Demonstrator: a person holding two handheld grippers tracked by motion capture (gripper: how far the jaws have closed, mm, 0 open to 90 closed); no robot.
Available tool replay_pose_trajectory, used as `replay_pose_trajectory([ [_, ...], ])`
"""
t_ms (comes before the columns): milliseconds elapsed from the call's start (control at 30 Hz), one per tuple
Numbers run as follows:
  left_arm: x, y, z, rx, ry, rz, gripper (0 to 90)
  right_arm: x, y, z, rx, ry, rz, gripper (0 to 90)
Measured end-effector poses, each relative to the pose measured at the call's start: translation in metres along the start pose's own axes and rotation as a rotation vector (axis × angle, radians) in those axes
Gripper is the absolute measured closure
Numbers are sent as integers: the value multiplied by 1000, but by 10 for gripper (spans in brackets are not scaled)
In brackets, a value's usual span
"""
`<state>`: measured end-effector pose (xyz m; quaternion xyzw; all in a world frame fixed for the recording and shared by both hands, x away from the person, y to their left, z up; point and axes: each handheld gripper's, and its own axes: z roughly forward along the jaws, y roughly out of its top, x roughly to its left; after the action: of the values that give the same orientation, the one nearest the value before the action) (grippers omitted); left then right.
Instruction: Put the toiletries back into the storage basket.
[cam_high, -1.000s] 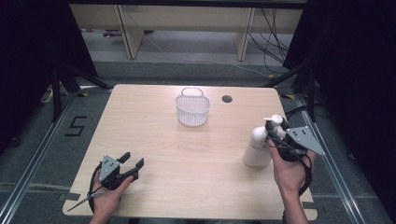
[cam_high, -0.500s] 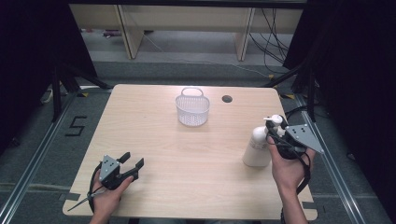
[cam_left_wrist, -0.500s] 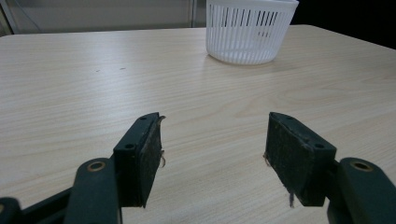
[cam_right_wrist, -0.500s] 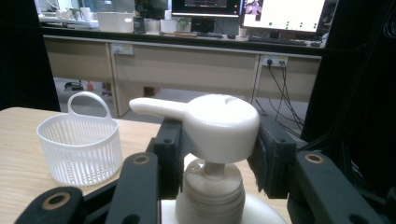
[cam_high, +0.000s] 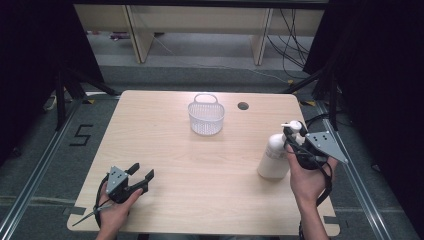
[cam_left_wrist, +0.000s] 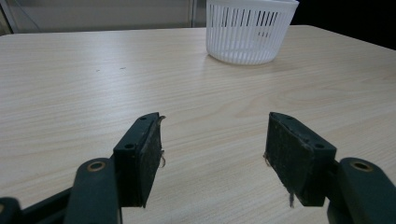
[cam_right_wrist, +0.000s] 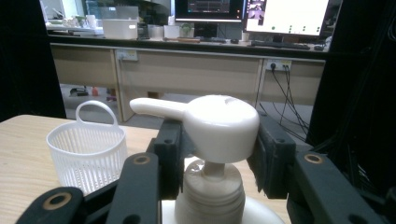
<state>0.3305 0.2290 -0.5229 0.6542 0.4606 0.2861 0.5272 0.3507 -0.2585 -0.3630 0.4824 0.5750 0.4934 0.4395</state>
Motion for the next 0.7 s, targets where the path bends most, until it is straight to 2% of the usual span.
replay_pose_trajectory([
  [167, 0, 0, 1, -7, -2, 1, 355, 1, 4, -1, -12, 0, -1, 597],
  [200, 0, 0, 1, -9, -5, 1, 355, 3, 5, -1, -9, 1, 14, 597],
  [300, 0, 0, 1, -8, -4, 1, 355, 4, 7, 0, -17, 8, 16, 597],
  [333, 0, 0, 1, -8, -3, 1, 355, 4, 8, -1, -20, 1, 4, 597],
  [533, 0, 0, 1, -8, -3, 2, 355, 6, 11, 0, -25, 5, 14, 597],
  [700, 0, 0, 1, -8, -4, 2, 355, 8, 15, 1, -34, 9, 0, 597],
])
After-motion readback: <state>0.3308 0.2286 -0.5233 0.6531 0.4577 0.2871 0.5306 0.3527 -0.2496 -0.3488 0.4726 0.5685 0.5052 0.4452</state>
